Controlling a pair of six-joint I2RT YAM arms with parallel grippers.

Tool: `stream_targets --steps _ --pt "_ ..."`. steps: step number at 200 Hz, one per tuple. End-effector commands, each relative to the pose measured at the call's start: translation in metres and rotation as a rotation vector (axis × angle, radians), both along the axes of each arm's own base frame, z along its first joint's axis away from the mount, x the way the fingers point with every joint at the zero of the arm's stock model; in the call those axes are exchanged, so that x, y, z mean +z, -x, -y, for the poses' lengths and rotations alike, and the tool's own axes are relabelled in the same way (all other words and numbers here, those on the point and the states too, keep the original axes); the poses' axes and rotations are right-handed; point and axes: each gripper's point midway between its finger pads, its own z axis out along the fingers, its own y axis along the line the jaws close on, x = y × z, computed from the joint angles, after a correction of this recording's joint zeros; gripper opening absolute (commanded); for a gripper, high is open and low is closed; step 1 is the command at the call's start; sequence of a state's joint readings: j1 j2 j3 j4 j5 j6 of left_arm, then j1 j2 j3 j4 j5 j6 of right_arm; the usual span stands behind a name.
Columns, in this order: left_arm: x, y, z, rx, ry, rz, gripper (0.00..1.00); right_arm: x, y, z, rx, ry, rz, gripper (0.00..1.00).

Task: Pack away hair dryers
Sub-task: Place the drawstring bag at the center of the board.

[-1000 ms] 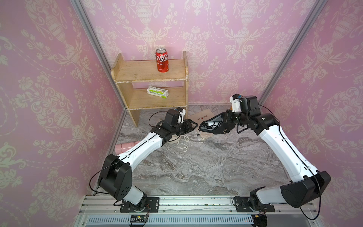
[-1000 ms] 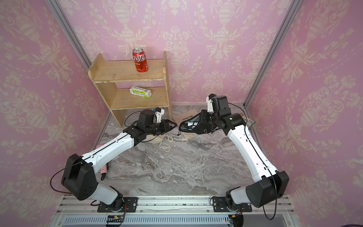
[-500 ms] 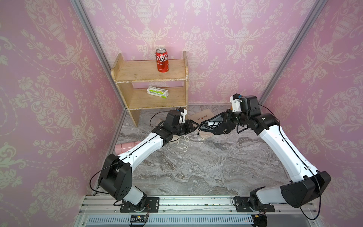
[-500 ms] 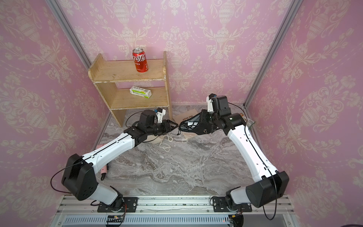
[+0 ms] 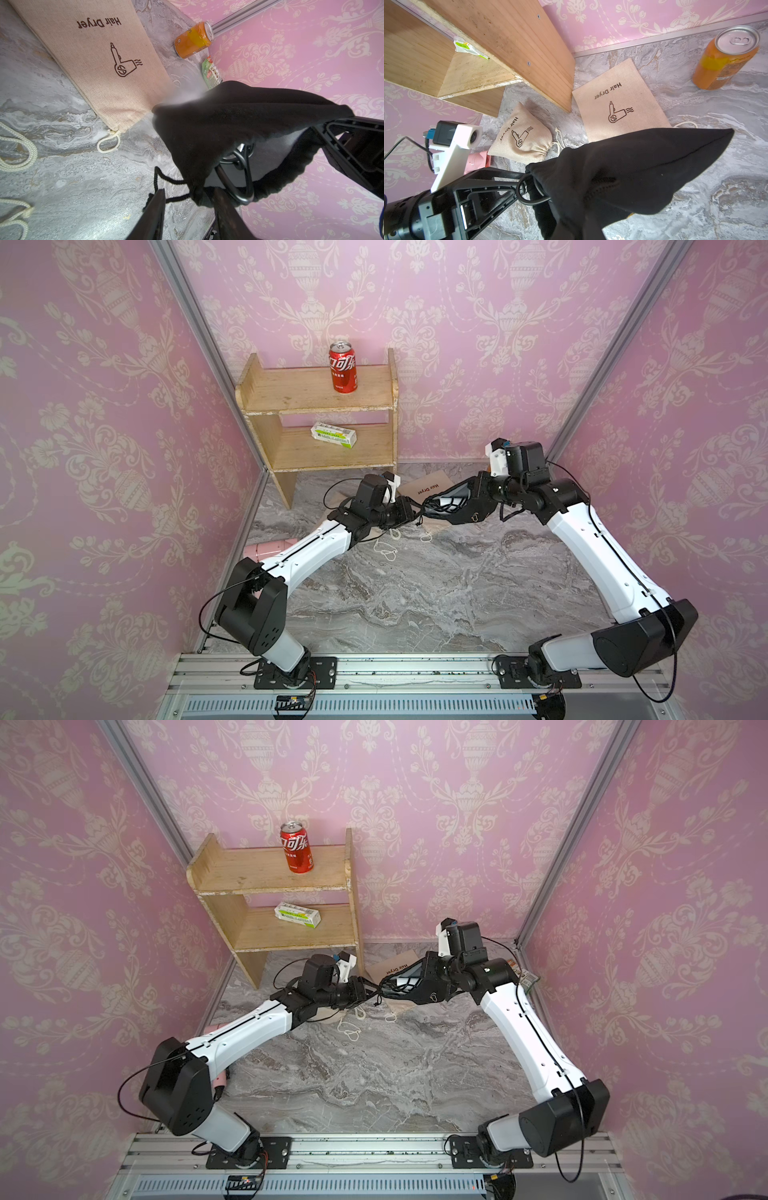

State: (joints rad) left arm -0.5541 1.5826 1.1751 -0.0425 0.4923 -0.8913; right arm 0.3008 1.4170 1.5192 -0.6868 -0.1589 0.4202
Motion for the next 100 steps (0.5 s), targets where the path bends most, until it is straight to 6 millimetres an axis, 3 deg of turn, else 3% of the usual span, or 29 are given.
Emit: stream_targets --steps 1,61,100 --pt "0.004 -0.003 0.009 -0.015 0.025 0.0 0.41 0.036 -0.009 -0.002 -0.009 -0.044 0.108 0.0" --pt "-0.005 -0.013 0.016 -0.011 0.022 -0.005 0.38 0.04 -0.005 -0.004 0.003 -0.066 0.112 0.0" --pt "-0.001 -0.021 0.023 -0.009 0.025 0.012 0.19 0.039 -0.003 -0.006 0.008 -0.075 0.105 0.0"
